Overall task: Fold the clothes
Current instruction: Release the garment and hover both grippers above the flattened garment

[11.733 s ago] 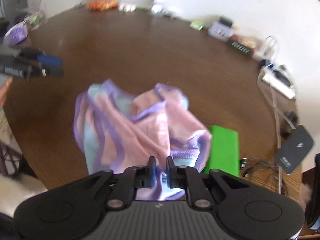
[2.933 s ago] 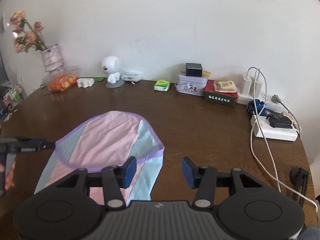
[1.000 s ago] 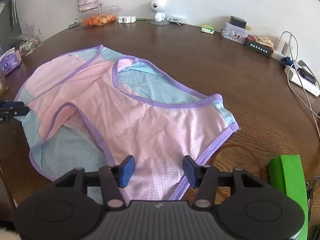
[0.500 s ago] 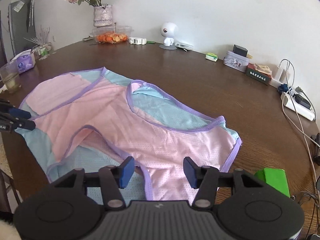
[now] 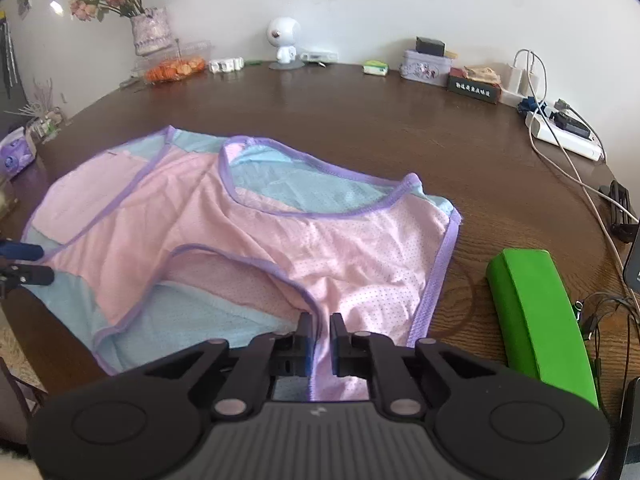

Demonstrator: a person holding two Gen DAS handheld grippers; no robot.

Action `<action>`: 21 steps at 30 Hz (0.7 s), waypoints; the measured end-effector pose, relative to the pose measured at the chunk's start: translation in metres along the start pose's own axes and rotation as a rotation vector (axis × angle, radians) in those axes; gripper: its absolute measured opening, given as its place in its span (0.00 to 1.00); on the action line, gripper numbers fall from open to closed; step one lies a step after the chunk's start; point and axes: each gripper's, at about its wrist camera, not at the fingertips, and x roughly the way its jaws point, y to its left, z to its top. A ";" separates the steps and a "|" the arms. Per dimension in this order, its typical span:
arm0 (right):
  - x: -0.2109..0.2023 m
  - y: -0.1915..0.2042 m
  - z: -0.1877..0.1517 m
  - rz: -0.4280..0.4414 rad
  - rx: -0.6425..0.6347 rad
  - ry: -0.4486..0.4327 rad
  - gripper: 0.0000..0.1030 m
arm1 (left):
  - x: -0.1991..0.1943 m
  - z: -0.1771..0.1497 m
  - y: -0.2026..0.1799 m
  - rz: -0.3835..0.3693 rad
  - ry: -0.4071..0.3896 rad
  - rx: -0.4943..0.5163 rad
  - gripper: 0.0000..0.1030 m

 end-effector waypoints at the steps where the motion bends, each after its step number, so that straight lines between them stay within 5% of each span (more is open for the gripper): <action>1: -0.006 0.007 -0.001 0.047 -0.020 -0.019 0.29 | -0.001 0.000 0.002 -0.011 -0.001 0.003 0.53; 2: -0.010 0.016 -0.001 0.106 -0.040 -0.035 0.39 | -0.002 -0.001 0.003 -0.010 -0.001 0.008 0.53; 6: 0.006 0.059 -0.001 0.271 -0.076 -0.004 0.38 | -0.001 -0.004 0.006 0.024 0.000 0.006 0.51; 8: 0.022 0.076 -0.002 0.275 -0.081 0.030 0.30 | -0.004 -0.004 0.008 0.020 -0.010 0.000 0.47; 12: 0.032 0.083 -0.005 0.264 -0.067 0.055 0.07 | -0.004 -0.009 0.012 0.019 -0.009 -0.012 0.20; 18: 0.016 0.065 -0.011 0.218 -0.051 0.103 0.05 | -0.007 -0.013 0.014 0.023 -0.013 0.007 0.20; 21: 0.007 0.064 -0.007 0.212 -0.058 0.055 0.11 | -0.006 -0.008 0.012 0.007 -0.013 0.009 0.23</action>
